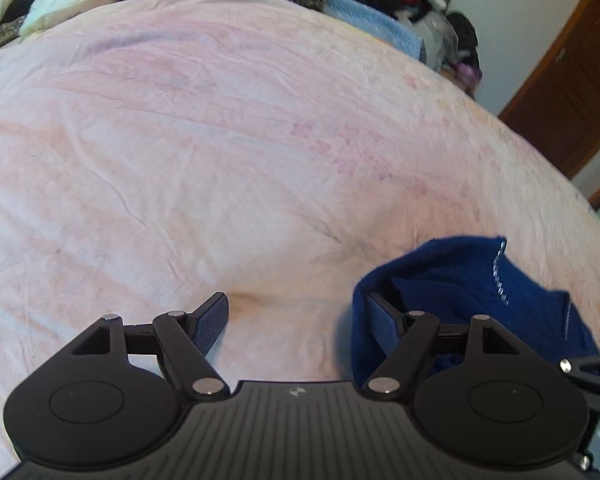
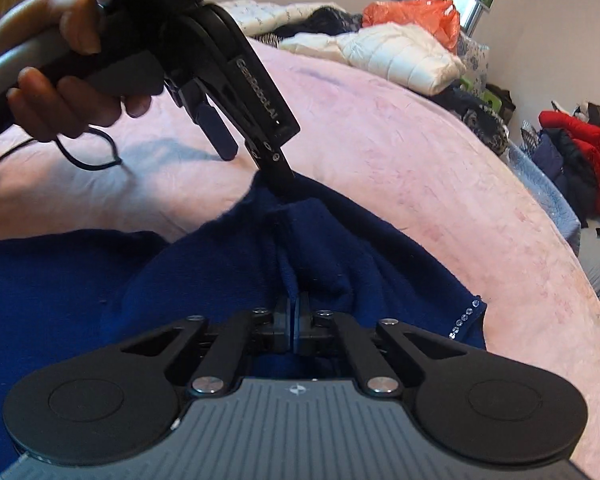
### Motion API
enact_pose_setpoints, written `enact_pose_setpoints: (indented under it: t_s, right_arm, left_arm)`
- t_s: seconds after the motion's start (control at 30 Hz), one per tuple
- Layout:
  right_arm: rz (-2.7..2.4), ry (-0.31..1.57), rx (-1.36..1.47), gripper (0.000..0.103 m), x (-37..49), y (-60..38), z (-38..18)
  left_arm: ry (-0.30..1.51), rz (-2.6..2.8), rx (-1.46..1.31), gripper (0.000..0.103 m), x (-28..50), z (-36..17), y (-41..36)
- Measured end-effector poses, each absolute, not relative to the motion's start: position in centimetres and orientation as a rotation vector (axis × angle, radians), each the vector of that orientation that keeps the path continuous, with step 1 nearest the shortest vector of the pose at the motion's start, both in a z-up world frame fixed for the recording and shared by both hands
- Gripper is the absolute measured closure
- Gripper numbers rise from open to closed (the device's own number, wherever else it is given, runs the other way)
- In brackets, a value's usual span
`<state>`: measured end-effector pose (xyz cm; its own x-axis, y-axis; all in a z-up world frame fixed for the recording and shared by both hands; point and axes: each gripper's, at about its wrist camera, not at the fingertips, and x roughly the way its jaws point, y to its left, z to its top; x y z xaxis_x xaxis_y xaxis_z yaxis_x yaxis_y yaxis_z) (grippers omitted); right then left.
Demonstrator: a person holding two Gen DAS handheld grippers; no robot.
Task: Fold small clothes
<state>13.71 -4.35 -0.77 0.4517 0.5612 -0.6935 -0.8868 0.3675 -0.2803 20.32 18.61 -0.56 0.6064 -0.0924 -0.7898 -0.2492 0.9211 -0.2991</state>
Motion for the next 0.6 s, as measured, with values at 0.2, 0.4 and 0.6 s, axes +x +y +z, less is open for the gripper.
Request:
enact_pose_setpoints:
  t_s: [0.2, 0.4, 0.6]
  right_arm:
    - [0.995, 0.359, -0.520, 0.103, 11.0, -7.2, 3.0]
    - [0.714, 0.469, -0.415, 0.051, 16.4, -8.1, 2.7]
    - [0.589, 0.444, -0.327, 0.040, 13.7, -12.5, 2.3]
  left_arm:
    - [0.759, 0.147, -0.441, 0.028, 19.2, 1.8, 19.4]
    - [0.810, 0.076, -0.409, 0.028, 20.0, 2.1, 16.6]
    - [0.829, -0.092, -0.224, 0.028, 18.8, 1.5, 11.1]
